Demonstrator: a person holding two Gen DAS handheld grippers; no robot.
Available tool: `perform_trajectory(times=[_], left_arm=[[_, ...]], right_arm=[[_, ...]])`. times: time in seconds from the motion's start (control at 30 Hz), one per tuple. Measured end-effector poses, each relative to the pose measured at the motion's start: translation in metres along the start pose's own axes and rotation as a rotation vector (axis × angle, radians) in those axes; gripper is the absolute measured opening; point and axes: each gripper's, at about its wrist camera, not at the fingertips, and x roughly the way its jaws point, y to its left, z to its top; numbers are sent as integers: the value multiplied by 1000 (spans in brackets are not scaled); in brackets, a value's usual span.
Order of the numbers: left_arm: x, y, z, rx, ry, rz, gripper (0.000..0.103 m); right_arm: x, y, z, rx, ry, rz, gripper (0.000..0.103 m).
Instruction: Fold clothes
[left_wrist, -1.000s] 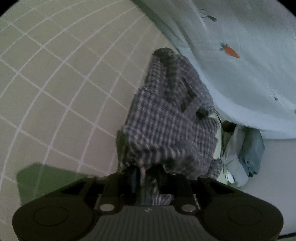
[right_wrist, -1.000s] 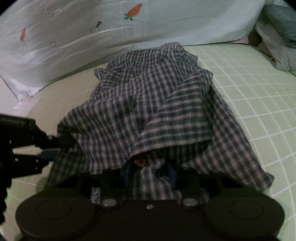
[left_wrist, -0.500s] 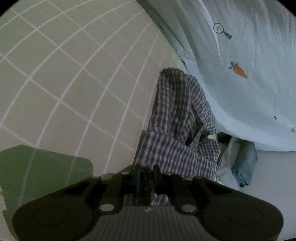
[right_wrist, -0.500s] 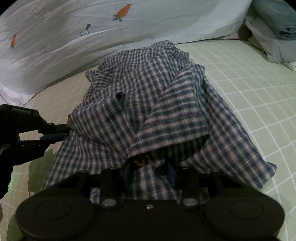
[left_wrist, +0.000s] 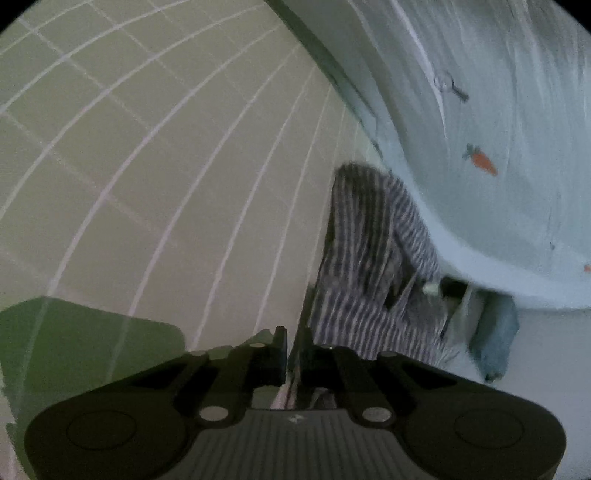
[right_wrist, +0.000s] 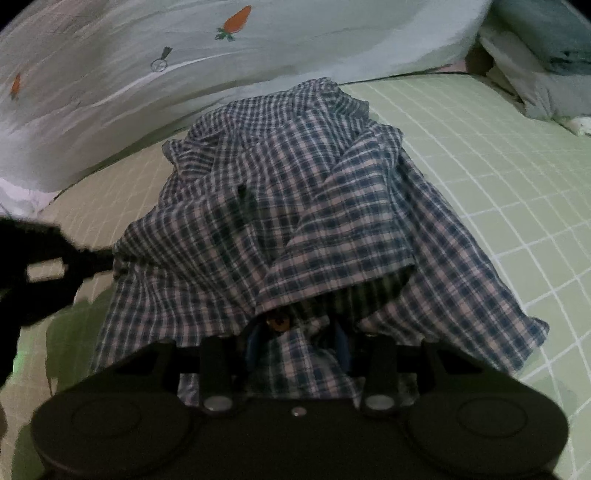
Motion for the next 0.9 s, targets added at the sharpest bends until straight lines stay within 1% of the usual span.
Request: perform_trajectory(times=[0.07,0.1,0.13,0.17,0.23,0.27,0.33,0.4,0.43,0.47,0.5,0.57,0.6,0.63,0.67,0.7,0.73,0.77,0.83,0.9], left_arm=[[-4,2,-11,17,21,16,22],[-7,3,-16,22,30,20,24],[-10,3,-21,22,42,18,29],[-13,2,-27,30,55,17,35],[-19,-2,-36,65,71,21,45],[-22,-5,-40,89,74,24,48],[-27,-12,-45,130,72,21,50],[-26,-18,-47,149,79,12,55],[-23,-20,-48,157,95,15,58],[-20,-22,-49,164,110,18,58],[-17,-24,-51,173,123,26,58],[-11,-30,-57,201,143,46,57],[-11,-32,-60,216,154,51,56],[-9,-33,-63,234,166,56,56],[-6,-36,-66,255,178,66,51],[-2,-39,-70,273,183,76,43],[0,-41,-73,290,187,87,17],[0,-43,-76,300,184,95,9],[-2,-46,-83,319,179,110,6],[-5,-47,-89,323,168,129,6]], right_arm=[[-5,0,2,17,-9,-29,52],[-8,0,4,26,-13,-45,65],[-10,0,5,34,-18,-60,72],[-17,-2,5,40,-48,-76,82],[-31,-10,6,61,-112,-97,93],[-37,-17,6,95,-131,-107,94],[-49,-32,6,165,-165,-128,94],[-58,-49,5,228,-193,-152,94],[-62,-57,4,259,-207,-165,94],[-63,-66,3,289,-207,-183,94],[-60,-72,2,298,-189,-192,93],[-52,-85,2,313,-149,-208,84],[-47,-89,2,311,-129,-189,71],[-41,-92,2,306,-108,-163,48],[-35,-95,2,301,-86,-135,35],[-36,-95,1,282,-81,-135,10],[-39,-95,-1,261,-79,-137,7],[-41,-94,-3,240,-77,-140,7],[-46,-94,-6,198,-72,-146,5],[-50,-94,-9,156,-67,-151,5]])
